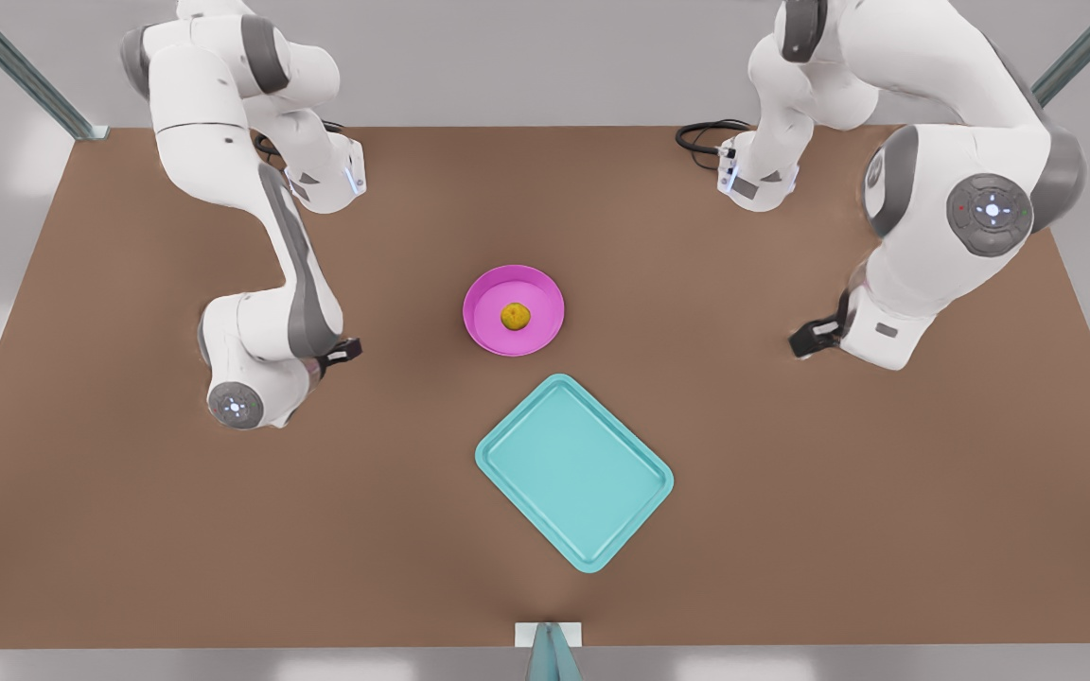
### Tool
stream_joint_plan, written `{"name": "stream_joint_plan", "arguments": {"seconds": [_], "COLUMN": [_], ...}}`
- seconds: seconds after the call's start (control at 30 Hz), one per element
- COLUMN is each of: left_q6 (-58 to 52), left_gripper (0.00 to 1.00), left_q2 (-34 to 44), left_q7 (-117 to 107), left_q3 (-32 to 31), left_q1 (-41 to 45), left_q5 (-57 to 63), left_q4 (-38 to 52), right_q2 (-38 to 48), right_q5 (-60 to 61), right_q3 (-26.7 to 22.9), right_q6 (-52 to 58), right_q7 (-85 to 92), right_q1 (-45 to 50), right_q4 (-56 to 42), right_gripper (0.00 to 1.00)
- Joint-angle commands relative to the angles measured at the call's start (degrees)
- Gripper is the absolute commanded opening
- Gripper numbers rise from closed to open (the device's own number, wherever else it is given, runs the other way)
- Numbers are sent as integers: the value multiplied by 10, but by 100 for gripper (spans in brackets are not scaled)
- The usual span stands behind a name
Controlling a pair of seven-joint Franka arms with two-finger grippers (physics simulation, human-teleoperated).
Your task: Place the orange on the plate with the left arm and the plate on the tray with the right arm
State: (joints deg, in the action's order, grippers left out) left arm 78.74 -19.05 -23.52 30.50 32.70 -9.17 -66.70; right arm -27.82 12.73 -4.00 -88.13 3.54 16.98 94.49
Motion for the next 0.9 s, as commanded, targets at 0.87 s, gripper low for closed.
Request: {"name": "stream_joint_plan", "arguments": {"seconds": [0.87], "left_q6": [12], "left_gripper": [100], "left_q2": [68], "left_q7": [207], "left_q3": [-346], "left_q1": [-326], "left_q5": [92], "left_q4": [-84], "right_q2": [35], "right_q5": [140], "right_q3": [146], "right_q6": [-610], "right_q7": [-85], "right_q1": [97], "right_q4": [329], "right_gripper": [100]}}
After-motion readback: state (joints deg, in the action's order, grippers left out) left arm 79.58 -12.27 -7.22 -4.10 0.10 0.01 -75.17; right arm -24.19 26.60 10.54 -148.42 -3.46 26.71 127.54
